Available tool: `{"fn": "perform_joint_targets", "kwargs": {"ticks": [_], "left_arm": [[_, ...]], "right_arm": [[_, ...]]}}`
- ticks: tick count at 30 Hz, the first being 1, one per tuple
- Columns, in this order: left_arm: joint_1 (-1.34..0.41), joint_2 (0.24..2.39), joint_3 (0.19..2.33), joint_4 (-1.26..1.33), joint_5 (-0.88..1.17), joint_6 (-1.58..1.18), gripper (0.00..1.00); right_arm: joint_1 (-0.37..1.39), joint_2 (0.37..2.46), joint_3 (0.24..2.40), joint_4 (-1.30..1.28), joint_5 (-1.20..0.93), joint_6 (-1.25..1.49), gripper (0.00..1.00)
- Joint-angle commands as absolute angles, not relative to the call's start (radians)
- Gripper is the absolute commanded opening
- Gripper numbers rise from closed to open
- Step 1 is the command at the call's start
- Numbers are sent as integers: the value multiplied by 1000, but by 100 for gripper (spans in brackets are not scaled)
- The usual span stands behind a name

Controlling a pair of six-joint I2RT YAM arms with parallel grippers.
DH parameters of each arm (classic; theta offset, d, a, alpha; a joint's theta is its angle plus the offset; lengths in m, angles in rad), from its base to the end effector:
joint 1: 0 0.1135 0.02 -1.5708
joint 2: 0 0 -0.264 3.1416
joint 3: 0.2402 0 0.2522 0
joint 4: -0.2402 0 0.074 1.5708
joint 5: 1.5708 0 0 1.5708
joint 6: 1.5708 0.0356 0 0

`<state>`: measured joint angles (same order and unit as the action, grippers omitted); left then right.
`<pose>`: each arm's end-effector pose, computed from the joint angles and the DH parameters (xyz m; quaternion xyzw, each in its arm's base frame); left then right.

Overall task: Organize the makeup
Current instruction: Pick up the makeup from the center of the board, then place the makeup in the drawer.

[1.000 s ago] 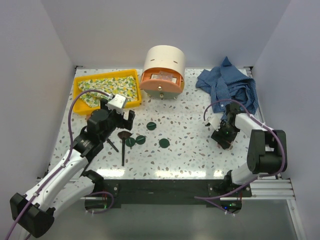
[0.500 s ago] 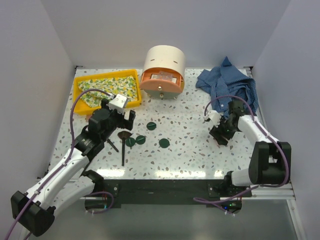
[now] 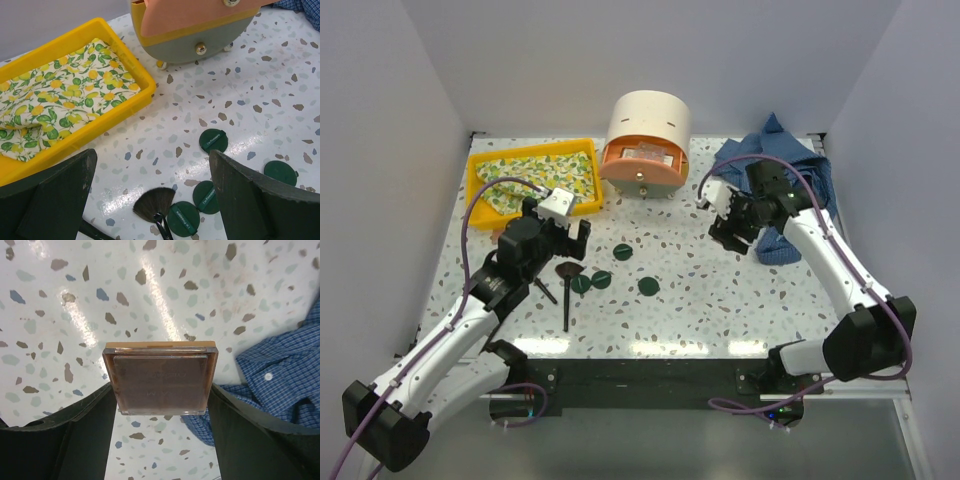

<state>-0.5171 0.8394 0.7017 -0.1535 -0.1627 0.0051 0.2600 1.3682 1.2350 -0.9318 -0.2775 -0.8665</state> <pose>0.1759 -0.0934 0.3045 0.1595 0.7850 -0.0876 0.5922 0.2585 0.0789 0.3043 -0.5412 0.7923 0.0538 0.2765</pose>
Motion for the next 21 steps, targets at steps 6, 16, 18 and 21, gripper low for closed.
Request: {"fn": "perform_joint_targets", "kwargs": {"ticks": [6,16,18,21], "left_arm": [[-511,839,707,-140,-184,29,100],[-511,842,706,-141,-204,32,100],[-511,842,704,-141,-210,34,100],[-512,845,704,-143,-216,34,100]], "right_arm": [[402,1428,1532,-1034,-238,-808,1],[488,1543,1811,-1106,-235,-813,1],[505,1565,1839,-1108,-233,-816,1],[525,1594,1893,-1109,-230,-818,1]]}}
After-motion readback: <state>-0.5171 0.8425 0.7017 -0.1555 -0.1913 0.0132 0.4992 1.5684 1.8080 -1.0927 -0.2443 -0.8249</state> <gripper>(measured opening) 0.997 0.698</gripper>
